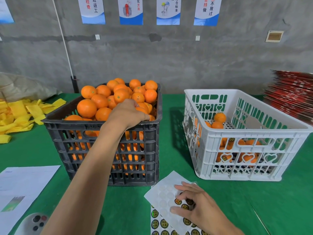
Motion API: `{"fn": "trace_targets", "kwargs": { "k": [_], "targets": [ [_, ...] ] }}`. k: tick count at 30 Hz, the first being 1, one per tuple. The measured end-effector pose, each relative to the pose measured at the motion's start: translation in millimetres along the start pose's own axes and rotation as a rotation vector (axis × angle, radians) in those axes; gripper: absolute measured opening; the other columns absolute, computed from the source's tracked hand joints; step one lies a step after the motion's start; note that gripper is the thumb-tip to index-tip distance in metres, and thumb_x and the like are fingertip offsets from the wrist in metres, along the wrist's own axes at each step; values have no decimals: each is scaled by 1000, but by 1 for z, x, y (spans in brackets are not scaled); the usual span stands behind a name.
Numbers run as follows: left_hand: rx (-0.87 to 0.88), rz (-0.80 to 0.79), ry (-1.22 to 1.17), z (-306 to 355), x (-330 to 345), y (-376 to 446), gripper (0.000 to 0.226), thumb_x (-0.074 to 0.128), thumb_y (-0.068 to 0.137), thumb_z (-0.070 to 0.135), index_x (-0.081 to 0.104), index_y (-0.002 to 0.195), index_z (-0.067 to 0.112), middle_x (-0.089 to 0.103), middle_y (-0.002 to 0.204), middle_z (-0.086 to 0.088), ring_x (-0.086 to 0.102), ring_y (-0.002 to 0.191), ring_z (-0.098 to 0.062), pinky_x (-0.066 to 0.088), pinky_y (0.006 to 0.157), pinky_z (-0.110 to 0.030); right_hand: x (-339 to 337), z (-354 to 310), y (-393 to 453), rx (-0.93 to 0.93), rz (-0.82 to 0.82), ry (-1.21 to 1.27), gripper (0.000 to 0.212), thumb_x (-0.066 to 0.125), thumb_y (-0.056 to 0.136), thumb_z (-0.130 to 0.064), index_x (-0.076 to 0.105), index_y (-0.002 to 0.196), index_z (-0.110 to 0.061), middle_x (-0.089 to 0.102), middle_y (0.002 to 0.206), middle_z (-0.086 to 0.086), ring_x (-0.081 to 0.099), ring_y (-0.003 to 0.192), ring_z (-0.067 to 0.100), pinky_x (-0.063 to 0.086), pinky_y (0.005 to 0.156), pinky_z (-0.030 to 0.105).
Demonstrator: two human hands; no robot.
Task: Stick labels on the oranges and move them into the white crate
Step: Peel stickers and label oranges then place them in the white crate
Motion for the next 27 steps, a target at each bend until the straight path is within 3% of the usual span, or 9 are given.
{"fn": "trace_targets", "kwargs": {
  "k": [6,11,16,21,24,27],
  "targets": [
    [4,3,9,-1,0,0,77,83,75,48,52,139,19,53,113,1,52,102,-21,44,79,-34,2,-2,-2,42,54,93,21,77,81,-58,76,88,-38,57,129,-41,34,136,-19,20,125,25],
    [2,2,6,-2,0,0,77,83,74,49,52,138,20,54,112,1,54,103,-22,47,80,-35,1,-5,-3,102,46,243,8,78,87,-44,76,83,-37,62,127,-36,40,136,-13,19,124,30],
    [4,10,8,-2,0,0,75,83,74,49,53,136,20,54,111,2,54,102,-22,46,78,-35,1,-5,-3,163,10,363,10,79,88,-31,75,80,-33,65,126,-31,40,136,-13,19,121,26],
    [-2,13,16,-2,1,0,74,83,73,49,54,135,21,56,111,1,55,103,-23,47,80,-36,-2,-6,-1,242,7,474,16,78,88,-13,76,75,-22,67,126,-20,47,131,-8,32,109,17],
    [1,19,30,-1,0,-1,76,83,72,49,54,137,20,60,122,-3,58,111,-26,50,87,-38,-4,-8,2,285,11,513,12,72,90,-7,75,78,-9,66,127,-18,54,127,-3,38,112,32],
    [2,19,27,-1,0,-2,77,83,73,48,54,138,20,60,129,-5,58,114,-27,51,89,-39,-3,-9,3,334,13,520,14,68,92,-6,70,80,2,66,128,-16,61,117,-6,38,113,34]
  ]
}}
Point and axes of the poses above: each hand's wrist, its own y-axis towards the middle knuckle, its own x-axis out of the palm, z = x × y, the point moved 3 cm from there along y, towards the middle knuckle
